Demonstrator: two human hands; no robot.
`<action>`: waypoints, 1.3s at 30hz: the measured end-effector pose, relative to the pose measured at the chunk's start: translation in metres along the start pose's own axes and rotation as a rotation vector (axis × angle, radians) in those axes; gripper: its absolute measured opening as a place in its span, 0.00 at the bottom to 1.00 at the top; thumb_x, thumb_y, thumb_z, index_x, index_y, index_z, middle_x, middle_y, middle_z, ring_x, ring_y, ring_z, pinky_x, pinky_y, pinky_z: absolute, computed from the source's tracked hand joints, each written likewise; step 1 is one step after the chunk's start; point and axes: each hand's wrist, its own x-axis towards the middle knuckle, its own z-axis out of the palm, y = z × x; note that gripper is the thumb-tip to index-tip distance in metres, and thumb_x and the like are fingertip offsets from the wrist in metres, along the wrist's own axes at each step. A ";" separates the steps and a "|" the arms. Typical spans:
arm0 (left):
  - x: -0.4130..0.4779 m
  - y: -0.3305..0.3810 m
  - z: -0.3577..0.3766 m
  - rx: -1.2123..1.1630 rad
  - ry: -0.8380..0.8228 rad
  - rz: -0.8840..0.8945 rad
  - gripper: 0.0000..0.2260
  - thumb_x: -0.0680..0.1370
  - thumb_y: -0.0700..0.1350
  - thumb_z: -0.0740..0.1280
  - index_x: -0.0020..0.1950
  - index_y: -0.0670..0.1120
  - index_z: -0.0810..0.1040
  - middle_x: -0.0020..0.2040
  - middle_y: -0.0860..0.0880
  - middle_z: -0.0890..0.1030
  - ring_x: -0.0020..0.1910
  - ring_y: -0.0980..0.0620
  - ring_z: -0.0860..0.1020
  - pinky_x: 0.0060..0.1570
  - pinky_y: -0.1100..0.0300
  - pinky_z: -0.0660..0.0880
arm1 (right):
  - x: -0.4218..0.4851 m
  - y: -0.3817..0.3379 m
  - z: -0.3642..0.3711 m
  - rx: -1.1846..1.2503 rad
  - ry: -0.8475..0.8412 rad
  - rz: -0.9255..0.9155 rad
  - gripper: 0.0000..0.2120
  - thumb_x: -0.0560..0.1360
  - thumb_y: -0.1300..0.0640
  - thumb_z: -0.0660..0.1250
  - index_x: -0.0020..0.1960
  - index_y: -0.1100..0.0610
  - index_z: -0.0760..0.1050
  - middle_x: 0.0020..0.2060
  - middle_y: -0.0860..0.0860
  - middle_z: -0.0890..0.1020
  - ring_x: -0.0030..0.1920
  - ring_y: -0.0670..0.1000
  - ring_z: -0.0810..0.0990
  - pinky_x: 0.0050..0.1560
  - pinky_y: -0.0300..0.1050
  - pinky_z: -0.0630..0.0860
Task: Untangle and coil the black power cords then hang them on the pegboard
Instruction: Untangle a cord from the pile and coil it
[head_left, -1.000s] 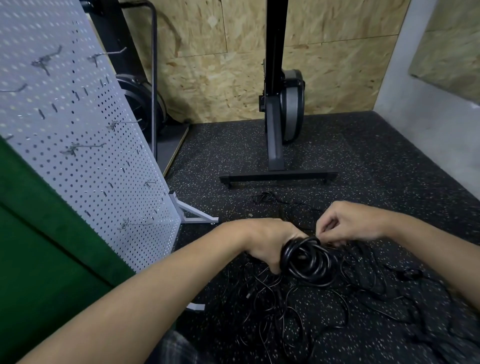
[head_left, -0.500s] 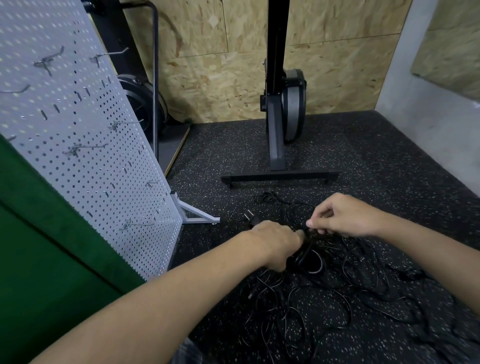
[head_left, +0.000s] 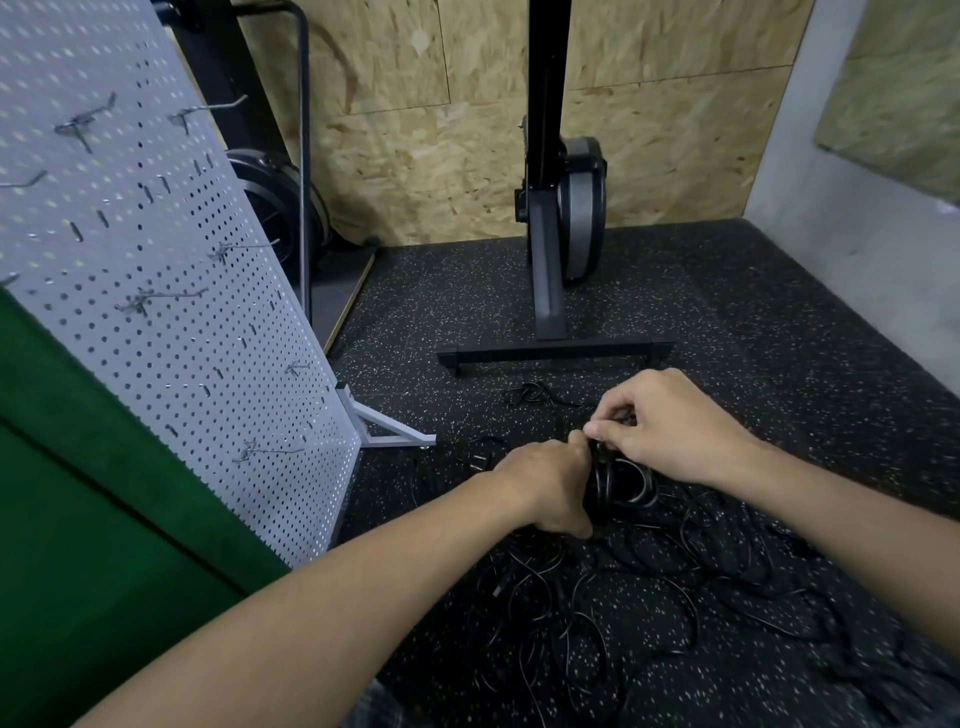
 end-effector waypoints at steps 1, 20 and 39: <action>0.004 -0.001 0.002 -0.024 0.018 -0.030 0.38 0.74 0.50 0.77 0.76 0.40 0.61 0.53 0.44 0.79 0.57 0.40 0.81 0.50 0.51 0.76 | 0.000 -0.004 -0.002 0.009 0.023 0.005 0.08 0.78 0.51 0.75 0.41 0.47 0.87 0.35 0.43 0.85 0.37 0.42 0.82 0.44 0.46 0.82; 0.014 -0.057 -0.007 -1.178 -0.085 -0.005 0.10 0.70 0.37 0.78 0.49 0.47 0.87 0.45 0.45 0.86 0.46 0.46 0.84 0.53 0.52 0.80 | 0.002 0.007 0.014 0.326 -0.114 -0.065 0.14 0.81 0.56 0.71 0.57 0.36 0.85 0.54 0.37 0.85 0.57 0.38 0.82 0.66 0.46 0.76; 0.027 -0.046 0.008 -1.475 0.104 -0.230 0.10 0.80 0.46 0.69 0.58 0.41 0.80 0.53 0.38 0.87 0.56 0.37 0.85 0.65 0.41 0.79 | 0.008 0.025 0.018 0.800 0.100 0.356 0.22 0.65 0.57 0.85 0.56 0.57 0.81 0.45 0.53 0.89 0.39 0.51 0.83 0.47 0.47 0.81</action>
